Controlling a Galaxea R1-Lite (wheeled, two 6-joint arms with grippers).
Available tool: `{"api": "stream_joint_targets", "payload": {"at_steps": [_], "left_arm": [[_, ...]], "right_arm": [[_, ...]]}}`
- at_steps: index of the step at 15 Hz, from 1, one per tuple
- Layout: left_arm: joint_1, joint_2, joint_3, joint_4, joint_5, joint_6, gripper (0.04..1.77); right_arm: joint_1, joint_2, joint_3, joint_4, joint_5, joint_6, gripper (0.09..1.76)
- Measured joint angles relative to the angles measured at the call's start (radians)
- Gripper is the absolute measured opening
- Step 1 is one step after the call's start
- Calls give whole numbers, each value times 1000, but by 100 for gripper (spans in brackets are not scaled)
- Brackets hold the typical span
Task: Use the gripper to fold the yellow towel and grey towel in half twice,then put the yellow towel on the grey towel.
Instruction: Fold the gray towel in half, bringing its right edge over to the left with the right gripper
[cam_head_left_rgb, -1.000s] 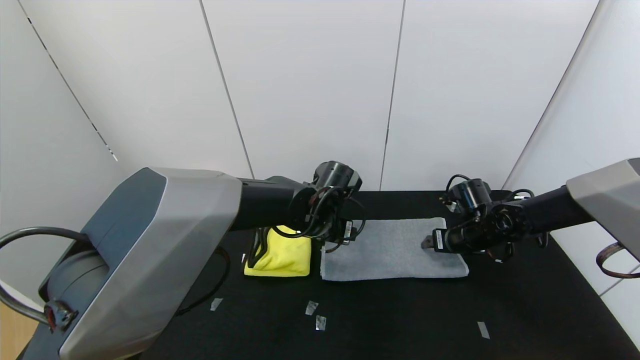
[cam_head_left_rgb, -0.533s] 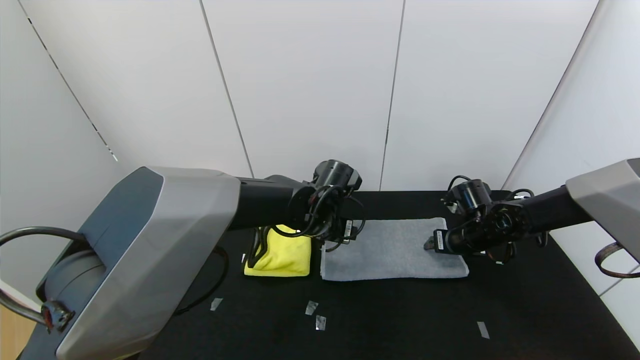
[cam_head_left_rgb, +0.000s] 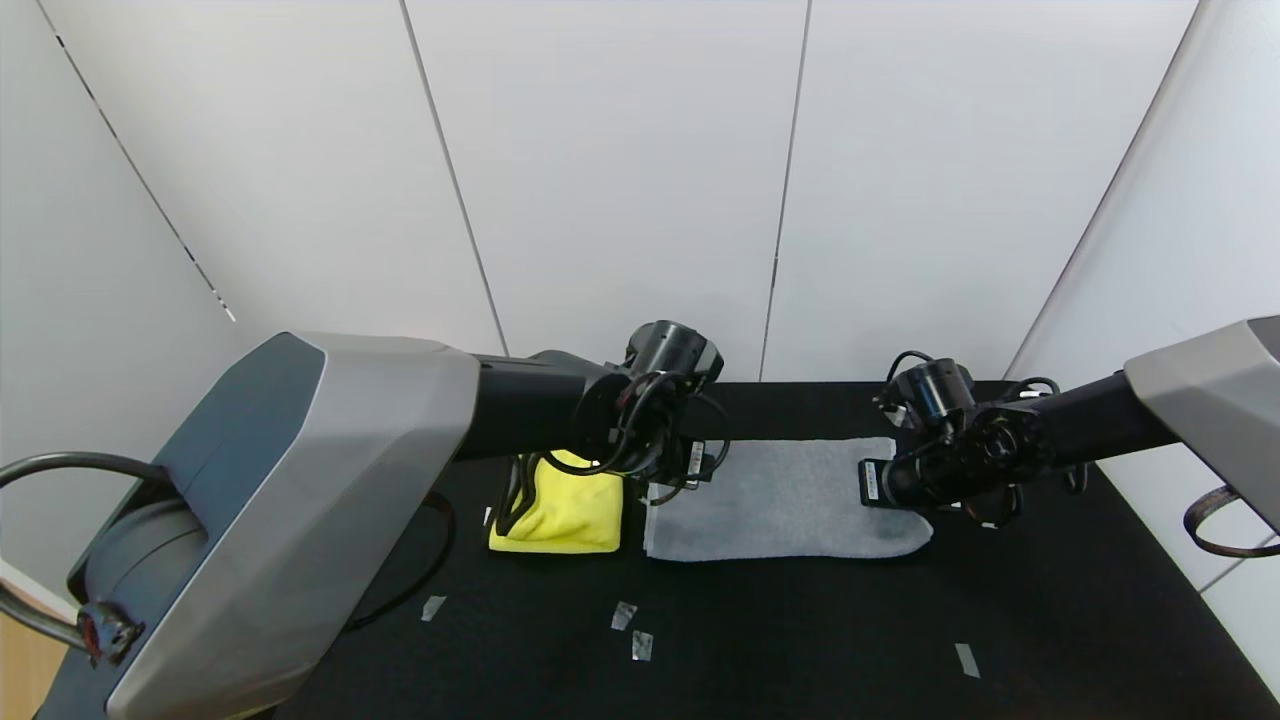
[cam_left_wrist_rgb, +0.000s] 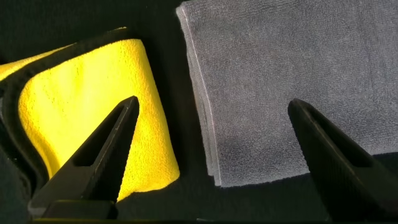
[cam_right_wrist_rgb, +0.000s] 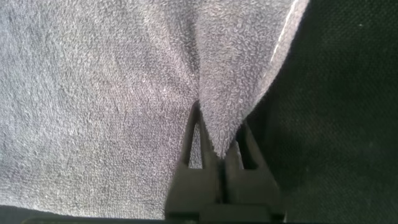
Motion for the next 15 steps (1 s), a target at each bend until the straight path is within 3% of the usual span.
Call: {"api": "stream_joint_targets", "payload": {"at_steps": [6,9,15], "left_arm": [[2,-4,1,1,0,1,171],[3,-17,7,9,0,7,171],[4,-97,7,199,-14,17,172]], "right_arm": [[-4,-28,3,14,-6,-8,17],[-20,-70,7,87,-12,-54,17],[-94,-158,11,207,-18,-152,17]]}}
